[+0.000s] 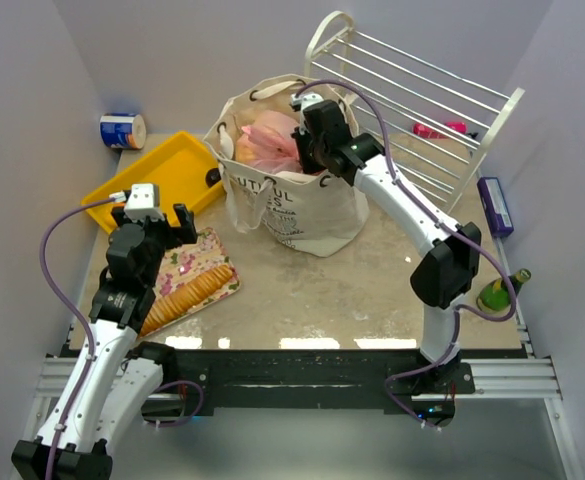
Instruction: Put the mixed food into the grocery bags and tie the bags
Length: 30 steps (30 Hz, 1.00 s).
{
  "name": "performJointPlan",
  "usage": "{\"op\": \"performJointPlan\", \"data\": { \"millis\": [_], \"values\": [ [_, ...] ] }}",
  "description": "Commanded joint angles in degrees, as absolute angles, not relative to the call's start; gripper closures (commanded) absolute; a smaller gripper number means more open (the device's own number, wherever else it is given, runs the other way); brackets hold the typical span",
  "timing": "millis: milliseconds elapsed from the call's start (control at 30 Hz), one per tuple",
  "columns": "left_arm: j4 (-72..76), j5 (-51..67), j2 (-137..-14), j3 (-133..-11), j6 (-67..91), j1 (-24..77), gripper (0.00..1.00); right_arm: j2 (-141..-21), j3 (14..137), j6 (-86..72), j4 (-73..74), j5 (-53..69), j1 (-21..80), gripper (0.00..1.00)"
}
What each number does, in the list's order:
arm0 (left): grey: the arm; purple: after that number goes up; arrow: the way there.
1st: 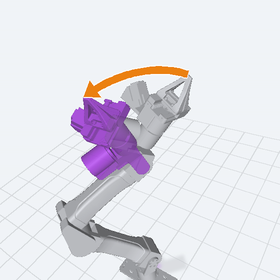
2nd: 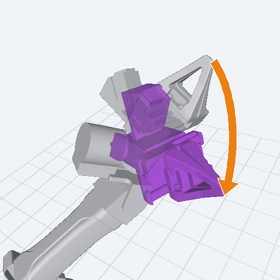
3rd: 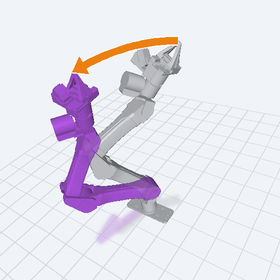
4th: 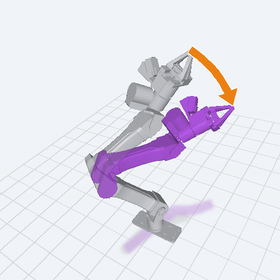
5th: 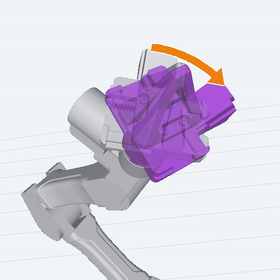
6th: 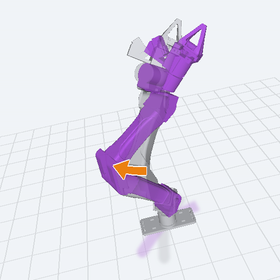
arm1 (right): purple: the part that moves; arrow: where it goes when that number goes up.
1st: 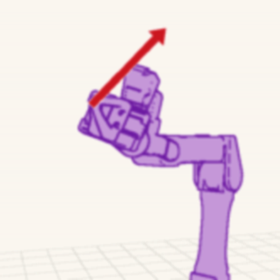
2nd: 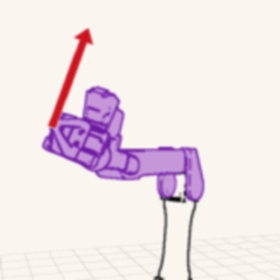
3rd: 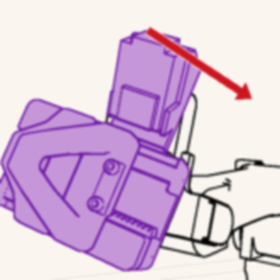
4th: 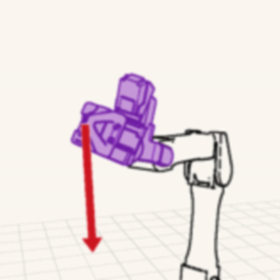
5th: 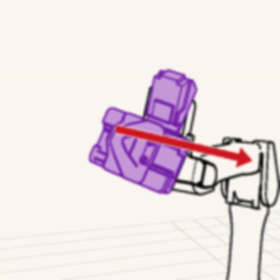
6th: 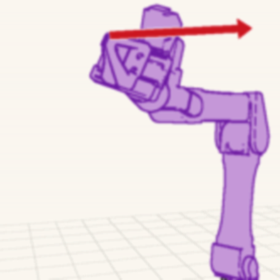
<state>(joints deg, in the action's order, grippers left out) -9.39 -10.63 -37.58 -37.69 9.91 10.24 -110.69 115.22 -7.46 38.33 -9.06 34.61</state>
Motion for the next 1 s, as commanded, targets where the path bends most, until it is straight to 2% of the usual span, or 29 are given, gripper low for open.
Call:
{"op": "performJointPlan", "data": {
  "millis": [0,33,67,133,167,267,333,467,600,733,967],
  "values": [
    [-5.3,-9.7,-37.1,-37.6,11.1,10.0,0.0,-108.7,117.9,-8.2,42.7,-12.5,34.1,0.93],
    [-5.2,-9.2,-37.1,-37.8,11.3,9.9,0.0,-108.5,121.4,-8.2,43.4,-11.7,34.1,0.85],
    [-5.4,-8.9,-37.2,-38.4,12.6,9.9,0.0,-108.5,123.4,-8.0,43.9,-10.5,34.1,0.61],
    [-7.0,-7.5,-37.4,-39.7,14.5,10.0,0.0,-107.8,126.6,-7.7,44.8,-5.8,34.2,0.35],
    [-7.4,-7.1,-37.4,-40.9,16.6,10.0,0.0,-107.2,129.2,-7.7,44.7,-3.8,34.1,0.19],
    [-8.8,-5.4,-37.7,-44.5,19.0,10.0,0.0,-104.2,132.6,-8.3,43.1,2.2,34.2,0.01],
    [-9.0,-3.6,-38.6,-46.5,17.9,9.9,0.0,-102.0,134.5,-9.0,42.8,2.6,33.8,0.01],
    [-13.5,-5.3,-46.3,-55.4,16.0,9.8,0.0,-98.5,132.6,-12.7,41.7,4.3,25.7,0.01],
    [-16.3,2.5,-51.5,-62.8,17.4,7.0,0.0,-93.0,126.3,-15.0,40.4,6.4,17.7,0.01],
    [-14.9,4.0,-49.7,-64.7,17.3,7.0,0.0,-77.8,108.5,-13.4,33.2,0.1,16.3,0.01],
    [-20.9,-2.9,-43.9,-65.0,15.2,7.0,0.0,-54.8,75.5,-12.0,14.0,-9.5,16.3,0.01]
  ]
}}
